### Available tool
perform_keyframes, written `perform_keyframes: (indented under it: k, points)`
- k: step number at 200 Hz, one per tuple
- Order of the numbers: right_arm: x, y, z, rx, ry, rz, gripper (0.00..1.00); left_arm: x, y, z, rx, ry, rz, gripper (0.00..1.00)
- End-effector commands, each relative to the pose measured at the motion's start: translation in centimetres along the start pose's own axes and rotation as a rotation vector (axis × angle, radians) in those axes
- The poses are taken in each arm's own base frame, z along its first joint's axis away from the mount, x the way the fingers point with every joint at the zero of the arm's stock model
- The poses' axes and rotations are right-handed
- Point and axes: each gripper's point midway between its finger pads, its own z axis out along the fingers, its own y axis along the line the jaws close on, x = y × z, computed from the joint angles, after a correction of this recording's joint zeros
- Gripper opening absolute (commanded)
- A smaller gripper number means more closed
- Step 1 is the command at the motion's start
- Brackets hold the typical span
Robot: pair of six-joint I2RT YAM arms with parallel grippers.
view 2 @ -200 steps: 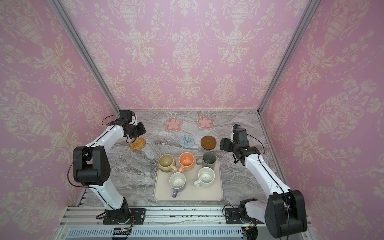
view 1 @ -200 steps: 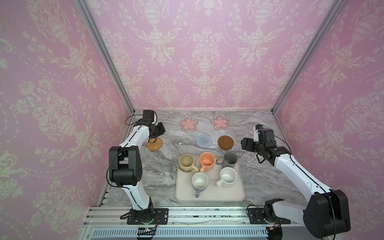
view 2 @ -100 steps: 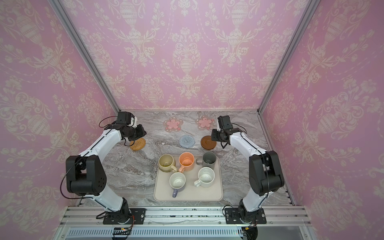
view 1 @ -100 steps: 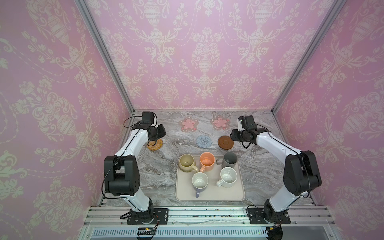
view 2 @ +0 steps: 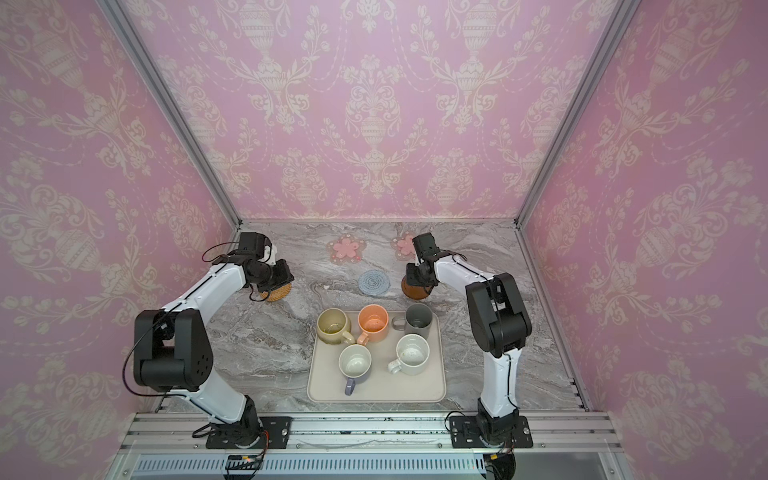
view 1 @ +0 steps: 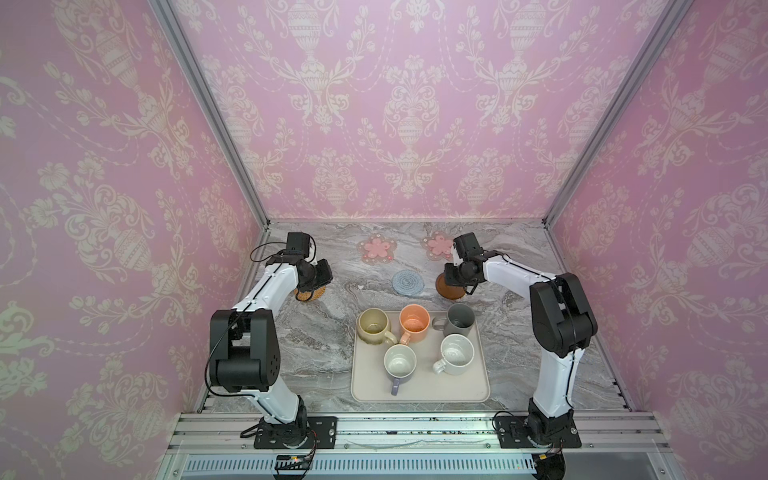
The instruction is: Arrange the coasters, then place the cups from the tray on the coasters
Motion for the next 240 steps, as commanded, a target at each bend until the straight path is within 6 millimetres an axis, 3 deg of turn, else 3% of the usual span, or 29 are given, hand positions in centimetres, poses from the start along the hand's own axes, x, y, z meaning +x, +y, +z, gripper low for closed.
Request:
perform_keyframes:
  k: [1, 47, 107, 160, 171, 240]
  points:
    - [0.0, -0.4, 0.5, 0.041, 0.022, 0.027, 0.16, 0.4, 0.2, 0.4, -0.012, 0.013, 0.021, 0.24]
    - [0.7, -1.3, 1.9, 0.092, 0.074, 0.048, 0.12, 0.4, 0.2, 1.2, 0.001, 0.021, 0.019, 0.24]
    - [2.0, -3.7, 2.1, 0.208, 0.115, 0.033, 0.08, 0.1, 0.2, 1.8, -0.002, 0.032, 0.020, 0.24]
    - [2.3, -7.5, 1.6, 0.263, 0.134, 0.109, 0.07, -0.6, -0.3, 1.8, 0.014, 0.024, 0.005, 0.24]
    - [2.1, -7.5, 1.6, 0.227, 0.129, 0.129, 0.07, -0.7, -0.4, 1.7, 0.015, 0.020, 0.003, 0.24]
    - [2.1, -12.5, -0.3, 0.292, 0.131, 0.223, 0.07, -0.9, -1.0, 1.3, 0.017, 0.007, -0.002, 0.24]
